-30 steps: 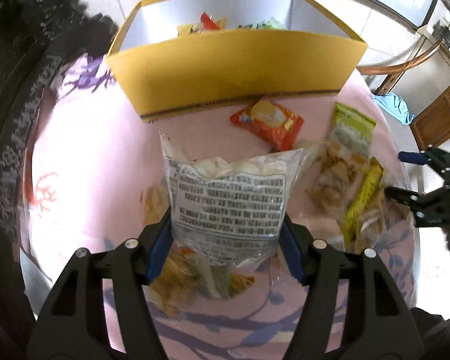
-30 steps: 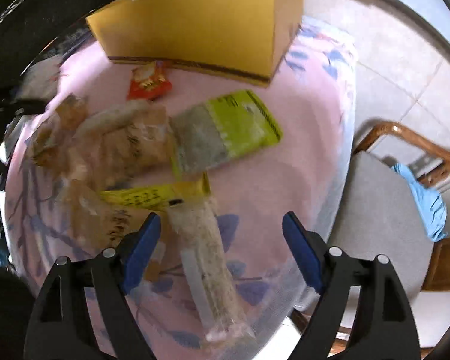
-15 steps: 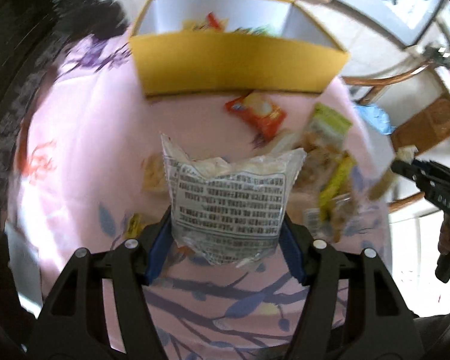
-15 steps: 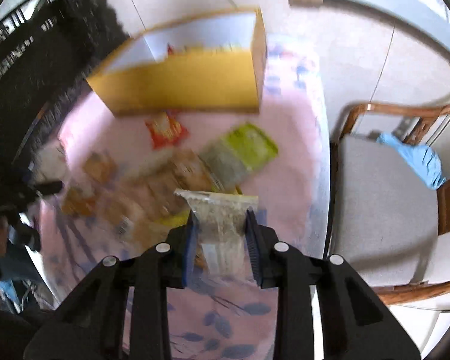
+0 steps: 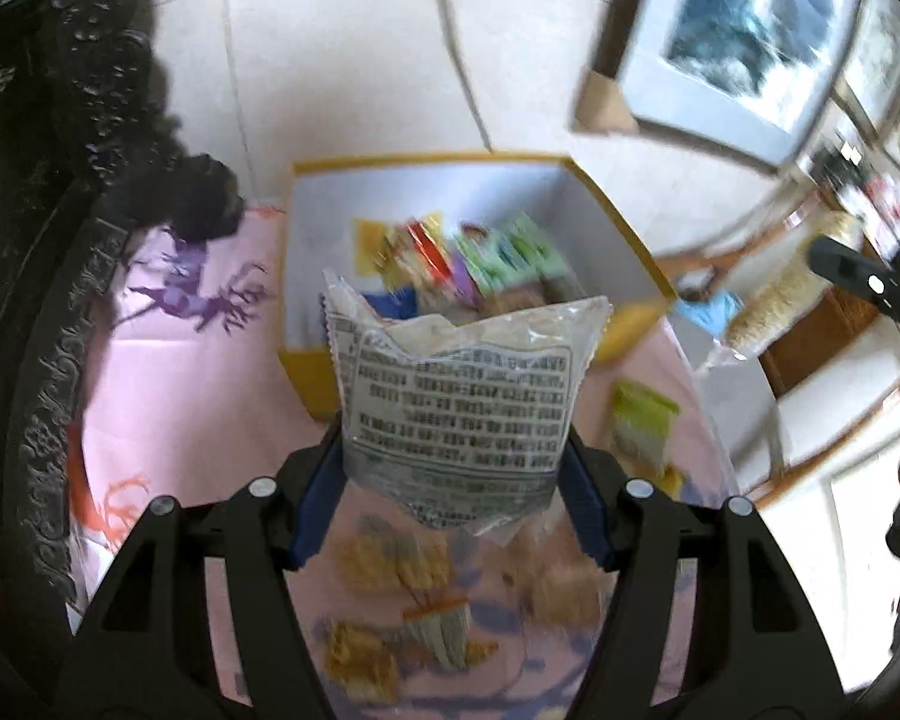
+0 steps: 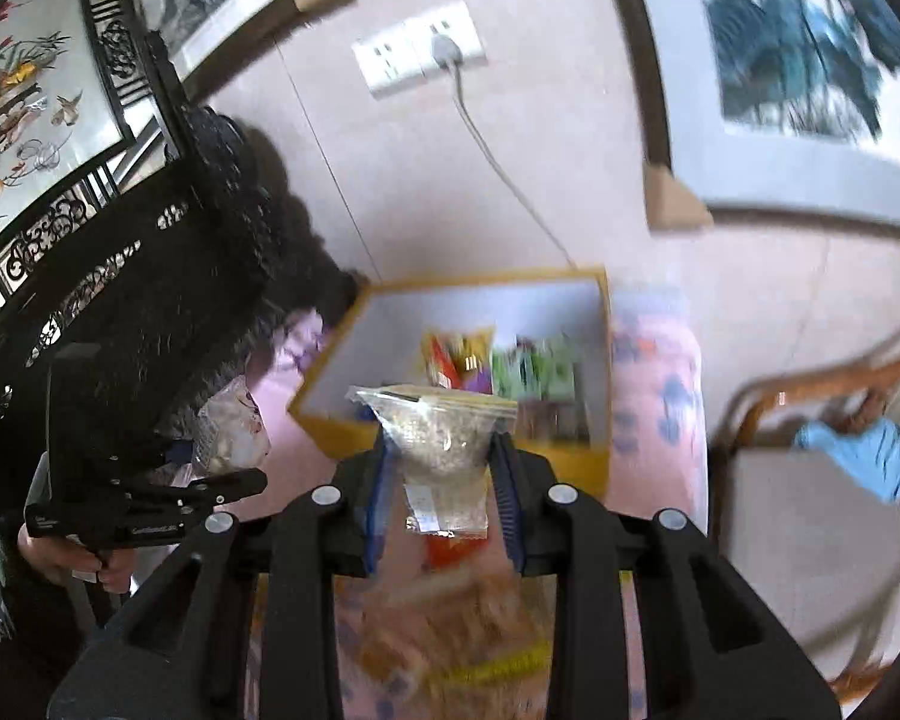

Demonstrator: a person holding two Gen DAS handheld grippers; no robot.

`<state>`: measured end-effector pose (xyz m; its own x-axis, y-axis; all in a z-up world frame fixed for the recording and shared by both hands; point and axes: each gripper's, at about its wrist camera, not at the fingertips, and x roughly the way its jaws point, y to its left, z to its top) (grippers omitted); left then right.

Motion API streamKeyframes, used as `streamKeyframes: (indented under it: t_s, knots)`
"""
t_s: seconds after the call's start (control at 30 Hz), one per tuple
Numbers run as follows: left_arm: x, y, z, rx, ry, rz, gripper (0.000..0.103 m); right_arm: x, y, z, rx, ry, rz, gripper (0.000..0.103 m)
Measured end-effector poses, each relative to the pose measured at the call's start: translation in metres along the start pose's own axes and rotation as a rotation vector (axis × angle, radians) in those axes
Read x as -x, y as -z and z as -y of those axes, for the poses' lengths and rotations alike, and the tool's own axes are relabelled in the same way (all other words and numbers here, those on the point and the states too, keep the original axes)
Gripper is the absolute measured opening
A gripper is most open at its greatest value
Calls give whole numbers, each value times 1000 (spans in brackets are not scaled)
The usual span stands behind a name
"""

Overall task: Organize snacks
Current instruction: 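Lower both packs into yellow box and open both tools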

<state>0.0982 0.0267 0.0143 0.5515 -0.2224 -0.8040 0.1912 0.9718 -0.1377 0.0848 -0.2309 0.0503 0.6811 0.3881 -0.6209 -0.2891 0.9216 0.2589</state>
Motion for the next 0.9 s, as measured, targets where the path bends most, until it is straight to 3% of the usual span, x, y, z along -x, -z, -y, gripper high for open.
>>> streamKeyframes:
  t_s: [0.1,0.27,0.4,0.53,0.57,0.6,0.63,0.7,0.9]
  knots:
    - [-6,-29,2,-49,-56,23,65,-10,-27,0,24,2,8,30]
    - [-26,-82,-10,-33,-43,41,65,-37,-73,8,61,35,32,30]
    - [-47,-117,-11,-23,-153,47,65,-61,-107,10,95,64,33,30]
    - [-61,-134,-2,-66,-187,56,66,-86,-130,18,85,97,37,31]
    - [-64,-136,1,-80,-209,62,69,-92,-133,19,93,142,42,44]
    - [-69,-138,5,-93,-267,79,86,-98,-135,19,113,172,34,80]
    - [-71,-136,8,-101,-327,97,101,-105,-135,19,139,209,16,96]
    - [-76,-128,13,-121,-421,118,101,-109,-129,20,175,246,20,102]
    - [-91,-69,15,-169,-393,-30,101,-92,-80,35,142,239,-63,102]
